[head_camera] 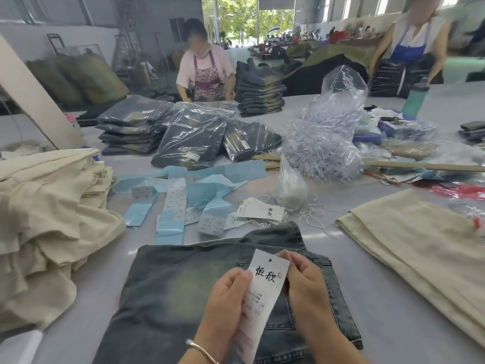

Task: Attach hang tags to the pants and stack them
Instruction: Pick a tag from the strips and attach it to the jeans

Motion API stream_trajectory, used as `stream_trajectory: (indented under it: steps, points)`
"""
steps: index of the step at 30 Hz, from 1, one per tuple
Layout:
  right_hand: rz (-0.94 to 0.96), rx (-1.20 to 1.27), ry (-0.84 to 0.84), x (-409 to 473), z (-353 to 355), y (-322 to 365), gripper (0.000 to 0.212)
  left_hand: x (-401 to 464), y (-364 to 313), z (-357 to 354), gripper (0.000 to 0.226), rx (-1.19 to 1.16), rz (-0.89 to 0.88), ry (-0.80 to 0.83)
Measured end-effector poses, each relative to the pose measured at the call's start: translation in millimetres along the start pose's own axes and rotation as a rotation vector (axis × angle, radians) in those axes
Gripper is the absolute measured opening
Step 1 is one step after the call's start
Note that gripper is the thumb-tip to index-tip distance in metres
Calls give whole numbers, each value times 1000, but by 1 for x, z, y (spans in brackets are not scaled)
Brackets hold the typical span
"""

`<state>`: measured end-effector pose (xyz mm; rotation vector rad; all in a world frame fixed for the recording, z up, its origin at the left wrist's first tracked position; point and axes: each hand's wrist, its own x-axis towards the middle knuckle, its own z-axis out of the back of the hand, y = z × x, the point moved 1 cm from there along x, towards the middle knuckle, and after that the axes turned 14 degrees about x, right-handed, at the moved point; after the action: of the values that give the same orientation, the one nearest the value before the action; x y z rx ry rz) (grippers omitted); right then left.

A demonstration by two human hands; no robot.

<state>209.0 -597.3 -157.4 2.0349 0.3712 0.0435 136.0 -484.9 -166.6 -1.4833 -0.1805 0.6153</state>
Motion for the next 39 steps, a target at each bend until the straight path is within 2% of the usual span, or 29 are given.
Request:
stream_trajectory:
  steps: [2, 5, 8, 10, 12, 14, 16, 19, 24, 28, 34, 39]
  points:
    - [168, -198, 22, 1, 10, 13, 28, 4, 0, 11, 28, 223, -119, -91]
    - [273, -316, 98, -1, 20, 31, 23, 6, -9, 27, 20, 350, -255, -154]
    - [350, -476, 197, -5, 19, 44, 28, 3, -20, 29, 21, 386, -386, -225]
    - [380, -766, 311, -8, 14, 47, 33, -1, -23, 25, 22, 399, -459, -256]
    - [379, -1082, 388, -11, 6, 46, 29, -4, -25, 20, 22, 403, -507, -241]
    - [358, -1186, 415, -15, -1, 45, 22, -7, -27, 16, 18, 372, -543, -192]
    - [340, -1210, 410, -17, -7, 45, 21, -10, -29, 13, 23, 334, -550, -130]
    - [284, -1171, 375, -17, -11, 48, 32, -13, -32, 12, 42, 262, -536, -7]
    - [190, -1088, 387, -15, -16, 53, 36, -16, -35, 14, 55, 305, -536, 33]
    - [145, -1141, 445, -15, -16, 57, 34, -18, -38, 13, 52, 315, -533, 27]
    - [163, -1165, 423, -11, -13, 58, 32, -22, -38, 10, 49, 312, -557, 20]
    - [204, -1080, 448, -10, -6, 54, 22, -17, -38, 10, 22, 108, -513, 44]
